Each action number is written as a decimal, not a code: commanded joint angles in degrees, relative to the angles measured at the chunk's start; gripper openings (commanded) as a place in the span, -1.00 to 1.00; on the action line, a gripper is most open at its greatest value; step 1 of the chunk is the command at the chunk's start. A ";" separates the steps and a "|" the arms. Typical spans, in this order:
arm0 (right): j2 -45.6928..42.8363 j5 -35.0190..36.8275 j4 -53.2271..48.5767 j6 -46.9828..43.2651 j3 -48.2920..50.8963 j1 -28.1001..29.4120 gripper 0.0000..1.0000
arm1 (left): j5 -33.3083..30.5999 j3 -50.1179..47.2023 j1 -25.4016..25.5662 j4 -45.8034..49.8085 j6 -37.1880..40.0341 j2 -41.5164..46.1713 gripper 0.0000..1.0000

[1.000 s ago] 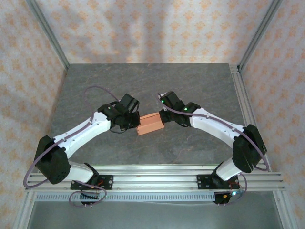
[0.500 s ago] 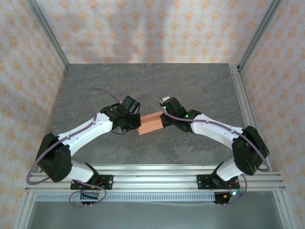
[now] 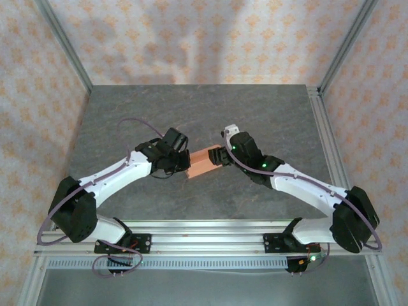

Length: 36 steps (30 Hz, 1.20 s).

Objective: Fold the paper box

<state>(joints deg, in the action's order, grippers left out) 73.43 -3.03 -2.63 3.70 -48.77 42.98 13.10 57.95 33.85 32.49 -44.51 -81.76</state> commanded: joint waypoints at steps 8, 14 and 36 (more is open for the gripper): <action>10.97 8.87 -1.29 10.48 -4.72 0.17 0.55 | 1.80 -1.01 -0.18 4.66 1.97 -1.85 -1.00; 13.44 8.72 -1.18 11.47 -3.36 0.17 0.54 | 4.78 0.24 -0.10 5.28 3.49 -0.41 -0.72; 15.93 7.10 -3.28 12.43 -2.01 0.17 0.50 | 3.65 -0.55 -2.63 -5.10 -3.25 2.06 0.37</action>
<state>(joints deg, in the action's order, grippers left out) 88.03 4.12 -2.59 16.32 -52.45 42.98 18.94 58.35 31.97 30.50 -45.17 -77.56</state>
